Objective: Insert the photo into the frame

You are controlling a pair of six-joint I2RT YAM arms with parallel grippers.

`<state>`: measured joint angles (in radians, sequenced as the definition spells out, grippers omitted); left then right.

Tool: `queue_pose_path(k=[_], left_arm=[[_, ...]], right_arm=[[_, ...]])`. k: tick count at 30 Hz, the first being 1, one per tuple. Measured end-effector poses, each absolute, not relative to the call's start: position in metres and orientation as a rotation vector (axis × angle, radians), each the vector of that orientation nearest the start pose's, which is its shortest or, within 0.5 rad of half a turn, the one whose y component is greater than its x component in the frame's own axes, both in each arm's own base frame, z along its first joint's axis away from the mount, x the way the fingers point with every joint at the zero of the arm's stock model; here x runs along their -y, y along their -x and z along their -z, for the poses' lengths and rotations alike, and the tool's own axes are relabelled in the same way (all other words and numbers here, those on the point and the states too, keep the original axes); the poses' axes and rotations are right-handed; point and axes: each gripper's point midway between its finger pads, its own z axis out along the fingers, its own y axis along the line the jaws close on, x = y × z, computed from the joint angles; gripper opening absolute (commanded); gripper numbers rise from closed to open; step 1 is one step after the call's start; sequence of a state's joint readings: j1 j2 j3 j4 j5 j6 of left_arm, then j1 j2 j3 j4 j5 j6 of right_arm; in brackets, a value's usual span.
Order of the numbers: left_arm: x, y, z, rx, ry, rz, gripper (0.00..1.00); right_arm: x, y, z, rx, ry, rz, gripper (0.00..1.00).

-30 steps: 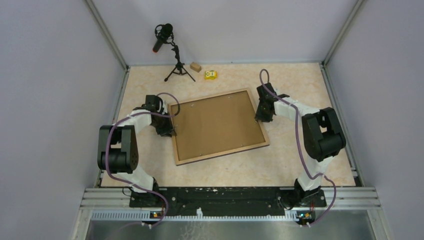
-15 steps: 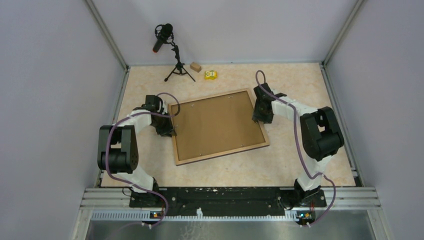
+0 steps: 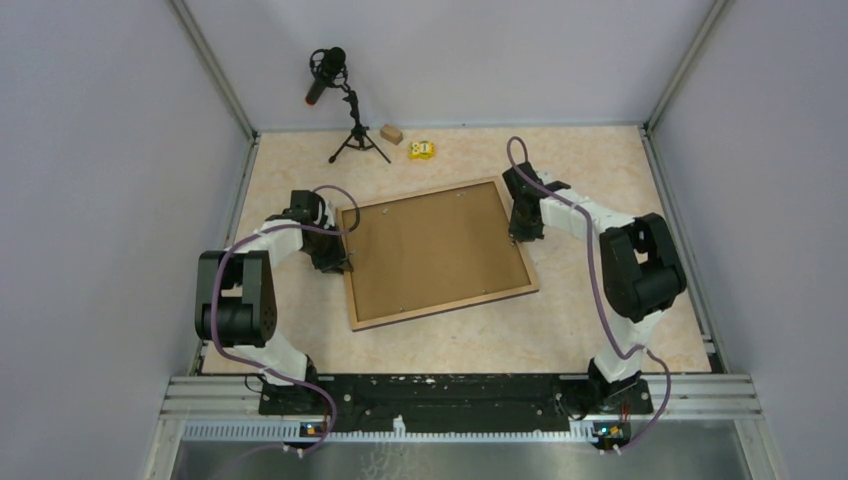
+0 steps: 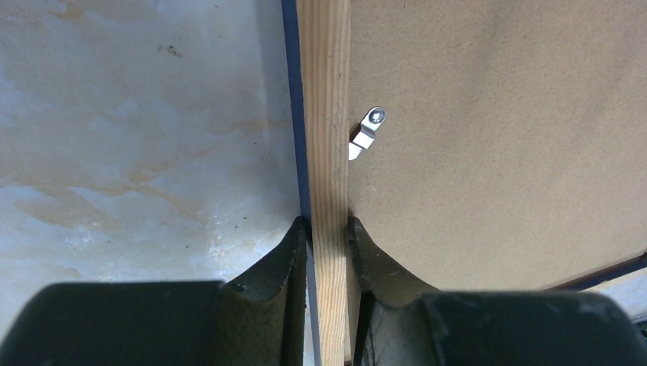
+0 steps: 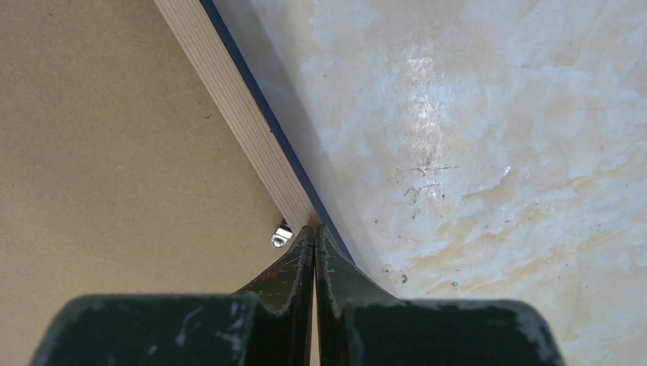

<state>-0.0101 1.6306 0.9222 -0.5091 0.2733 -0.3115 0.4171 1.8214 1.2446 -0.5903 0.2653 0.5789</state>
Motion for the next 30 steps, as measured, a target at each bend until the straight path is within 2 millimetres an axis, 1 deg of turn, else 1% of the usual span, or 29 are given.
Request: queue_pose_path(k=[1, 3, 5, 6, 7, 8, 10, 12, 14, 16, 19, 21, 23, 25, 26, 30], left_arm=[[0.063, -0.306, -0.025, -2.78, 0.353, 0.461, 0.17], [0.063, -0.306, -0.025, -2.78, 0.353, 0.461, 0.17], [0.063, -0.306, -0.025, -2.78, 0.353, 0.461, 0.17], [0.063, -0.306, -0.025, -2.779, 0.353, 0.461, 0.17], [0.063, -0.306, -0.025, -2.779, 0.353, 0.461, 0.17], [0.063, -0.306, -0.025, -2.779, 0.352, 0.462, 0.17], [0.063, -0.306, -0.025, -2.779, 0.351, 0.462, 0.17], [0.063, -0.306, -0.025, -2.779, 0.351, 0.463, 0.17], [0.063, -0.306, -0.025, -2.779, 0.349, 0.464, 0.17], [0.063, -0.306, -0.025, -2.779, 0.346, 0.464, 0.17], [0.063, -0.306, -0.025, -2.778, 0.341, 0.464, 0.17], [0.063, -0.306, -0.025, -2.778, 0.34, 0.464, 0.17], [0.063, -0.306, -0.025, -2.777, 0.338, 0.464, 0.17], [0.063, -0.306, -0.025, -2.777, 0.335, 0.466, 0.17], [0.063, -0.306, -0.025, -2.777, 0.335, 0.467, 0.17], [0.064, -0.306, -0.025, -2.776, 0.335, 0.472, 0.17]], right_arm=[[-0.136, -0.366, -0.043, -2.648, -0.287, 0.051, 0.0], [-0.137, -0.367, -0.043, -2.644, -0.287, 0.047, 0.11], [-0.138, -0.369, -0.043, -2.636, -0.283, 0.035, 0.28], [-0.139, -0.37, -0.043, -2.63, -0.28, 0.028, 0.38], [-0.14, -0.371, -0.044, -2.618, -0.271, 0.012, 0.5], [-0.14, -0.37, -0.044, -2.61, -0.257, 0.005, 0.57], [-0.139, -0.37, -0.046, -2.598, -0.239, 0.002, 0.65], [-0.137, -0.372, -0.048, -2.584, -0.21, 0.011, 0.68], [-0.137, -0.377, -0.051, -2.565, -0.182, 0.016, 0.68], [-0.137, -0.381, -0.053, -2.558, -0.153, 0.026, 0.64], [-0.143, -0.4, -0.055, -2.543, -0.135, 0.031, 0.6], [-0.148, -0.413, -0.05, -2.54, -0.131, 0.029, 0.58], [-0.149, -0.415, -0.042, -2.551, -0.129, 0.034, 0.54], [-0.149, -0.412, -0.035, -2.571, -0.139, 0.043, 0.47], [-0.149, -0.412, -0.035, -2.568, -0.144, 0.043, 0.43], [-0.148, -0.412, -0.035, -2.563, -0.197, 0.04, 0.18]])
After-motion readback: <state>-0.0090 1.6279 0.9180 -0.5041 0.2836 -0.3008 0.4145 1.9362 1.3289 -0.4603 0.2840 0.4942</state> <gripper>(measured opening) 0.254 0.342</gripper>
